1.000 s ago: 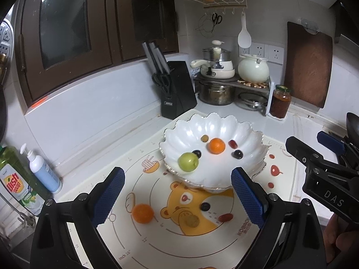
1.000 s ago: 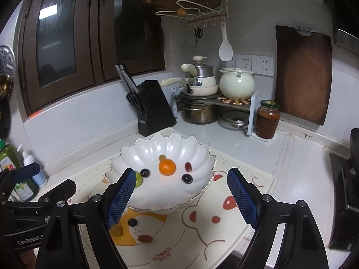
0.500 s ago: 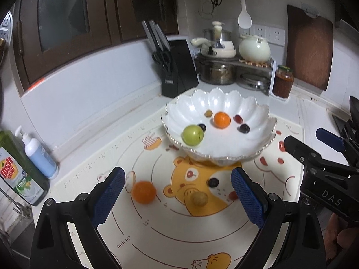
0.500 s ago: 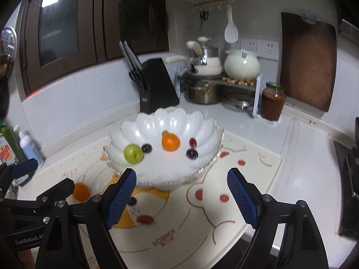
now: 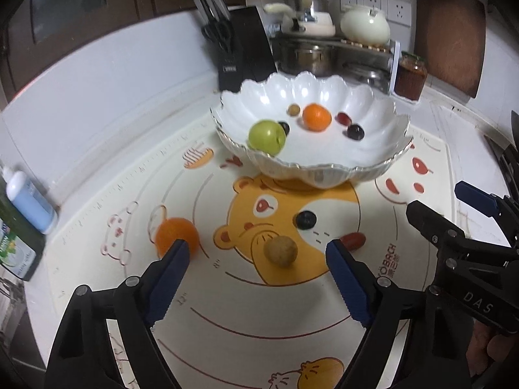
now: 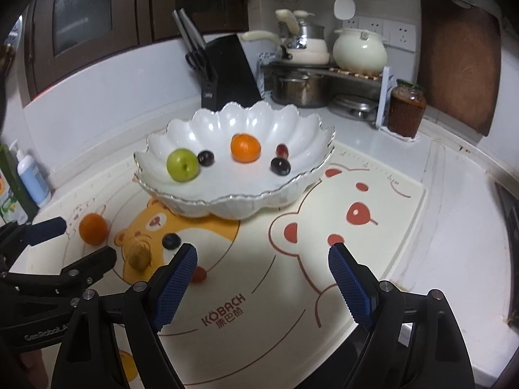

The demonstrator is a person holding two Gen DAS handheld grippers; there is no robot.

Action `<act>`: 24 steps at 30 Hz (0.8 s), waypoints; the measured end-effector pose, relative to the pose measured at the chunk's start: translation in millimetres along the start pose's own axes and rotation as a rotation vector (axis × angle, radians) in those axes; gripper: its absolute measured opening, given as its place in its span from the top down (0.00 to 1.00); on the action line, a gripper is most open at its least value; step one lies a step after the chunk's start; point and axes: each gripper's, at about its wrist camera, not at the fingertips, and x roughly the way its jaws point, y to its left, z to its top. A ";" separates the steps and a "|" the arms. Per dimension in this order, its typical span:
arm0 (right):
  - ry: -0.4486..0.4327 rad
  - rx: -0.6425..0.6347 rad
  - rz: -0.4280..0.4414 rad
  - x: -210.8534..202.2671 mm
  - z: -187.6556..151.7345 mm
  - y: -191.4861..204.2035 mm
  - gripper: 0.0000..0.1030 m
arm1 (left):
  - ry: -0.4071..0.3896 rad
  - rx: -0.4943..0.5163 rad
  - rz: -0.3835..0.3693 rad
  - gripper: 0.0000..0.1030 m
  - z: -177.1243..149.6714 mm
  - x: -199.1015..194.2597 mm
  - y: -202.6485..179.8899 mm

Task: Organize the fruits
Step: 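Withdraw both open tools from the bowl toward the remaining fruits, then grasp a small tan fruit with the left tool while the right tool grasps a red date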

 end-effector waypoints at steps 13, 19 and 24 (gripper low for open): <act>0.077 -0.093 0.072 34.7 -10.1 8.7 0.19 | 0.084 0.003 -0.040 0.36 -4.1 41.0 -3.0; 0.092 -0.205 0.138 42.1 -12.7 18.9 0.23 | 0.105 0.026 -0.063 0.44 -3.0 49.9 -7.0; 0.113 -0.248 0.188 50.0 -11.3 24.8 0.33 | 0.119 0.020 -0.068 0.51 -1.7 54.8 -6.5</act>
